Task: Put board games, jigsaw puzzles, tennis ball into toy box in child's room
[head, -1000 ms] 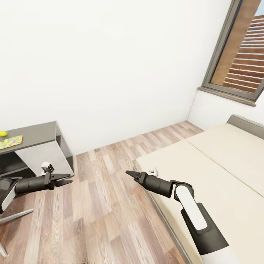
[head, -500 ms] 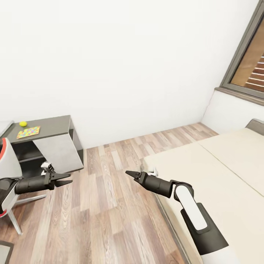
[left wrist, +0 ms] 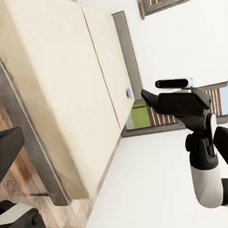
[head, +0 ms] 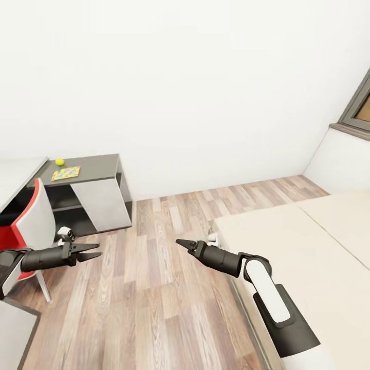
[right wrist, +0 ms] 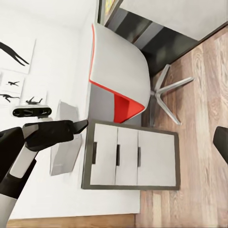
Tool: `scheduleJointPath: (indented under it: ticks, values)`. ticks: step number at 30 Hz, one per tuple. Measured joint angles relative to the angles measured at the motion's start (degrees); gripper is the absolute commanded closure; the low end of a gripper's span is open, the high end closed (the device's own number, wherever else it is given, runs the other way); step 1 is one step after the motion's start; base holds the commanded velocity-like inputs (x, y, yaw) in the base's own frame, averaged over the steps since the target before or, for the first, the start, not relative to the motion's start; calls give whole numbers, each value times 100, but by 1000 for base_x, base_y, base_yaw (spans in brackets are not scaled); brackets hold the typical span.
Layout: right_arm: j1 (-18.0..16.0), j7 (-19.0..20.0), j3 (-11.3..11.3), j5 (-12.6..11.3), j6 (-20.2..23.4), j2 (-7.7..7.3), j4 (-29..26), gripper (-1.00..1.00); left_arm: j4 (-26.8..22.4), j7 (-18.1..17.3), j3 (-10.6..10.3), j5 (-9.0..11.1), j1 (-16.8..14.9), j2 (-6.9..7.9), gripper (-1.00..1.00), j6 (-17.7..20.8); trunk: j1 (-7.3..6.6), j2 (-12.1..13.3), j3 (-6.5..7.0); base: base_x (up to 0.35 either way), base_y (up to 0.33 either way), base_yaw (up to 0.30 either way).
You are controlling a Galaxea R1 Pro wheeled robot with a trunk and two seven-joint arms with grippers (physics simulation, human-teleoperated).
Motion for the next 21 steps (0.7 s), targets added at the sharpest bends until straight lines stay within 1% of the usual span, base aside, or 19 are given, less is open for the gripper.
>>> scheduleJointPath:
  ticks: [9,16,21]
  values:
    - [0,2,0,-2,0,-4,0,-100,0,0,0,0,0,3,-100,0,-1,0,-55,-122,-49,238]
    - [0,2,1,-1,0,-3,0,-100,0,0,0,0,0,5,-100,0,0,0,-98,-227,-5,238]
    - [0,-3,6,0,-12,-7,-14,-100,0,0,0,0,-1,5,-100,0,-1,-1,-121,-86,-1,146]
